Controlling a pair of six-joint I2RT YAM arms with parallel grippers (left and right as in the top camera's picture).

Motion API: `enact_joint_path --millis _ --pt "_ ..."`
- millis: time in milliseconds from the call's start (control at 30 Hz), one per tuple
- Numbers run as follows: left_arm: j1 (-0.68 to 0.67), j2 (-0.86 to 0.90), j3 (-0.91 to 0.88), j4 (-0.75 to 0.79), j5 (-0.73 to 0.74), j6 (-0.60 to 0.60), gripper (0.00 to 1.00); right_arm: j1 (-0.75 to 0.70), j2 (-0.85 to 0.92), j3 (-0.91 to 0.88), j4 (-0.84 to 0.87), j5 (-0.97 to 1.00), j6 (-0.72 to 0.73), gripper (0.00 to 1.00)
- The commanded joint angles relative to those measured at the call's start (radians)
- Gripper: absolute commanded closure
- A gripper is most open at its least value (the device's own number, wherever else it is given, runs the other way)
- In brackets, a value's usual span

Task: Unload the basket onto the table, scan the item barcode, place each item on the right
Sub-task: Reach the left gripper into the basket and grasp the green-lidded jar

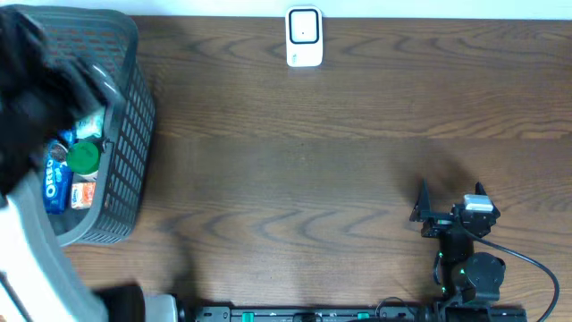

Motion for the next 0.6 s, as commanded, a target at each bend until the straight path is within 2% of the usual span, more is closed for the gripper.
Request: enact_joint_path --millis 0,200,433,567 --pt "0.165 0.127 0.049 -0.079 -0.012 -0.017 0.02 0.007 -0.006 -0.001 -0.003 -0.005 -0.011 0.01" --pt "0.317 0.273 -0.007 -0.079 0.005 -0.012 0.02 0.007 -0.006 -0.001 -0.003 -0.005 -0.011 0.01" --pt "0.318 0.364 -0.118 -0.051 0.002 0.109 0.02 0.007 -0.006 -0.001 -0.003 -0.005 -0.011 0.01" --pt "0.318 0.371 -0.209 -0.018 -0.004 0.099 0.02 0.007 -0.006 -0.001 -0.003 -0.005 -0.011 0.01"
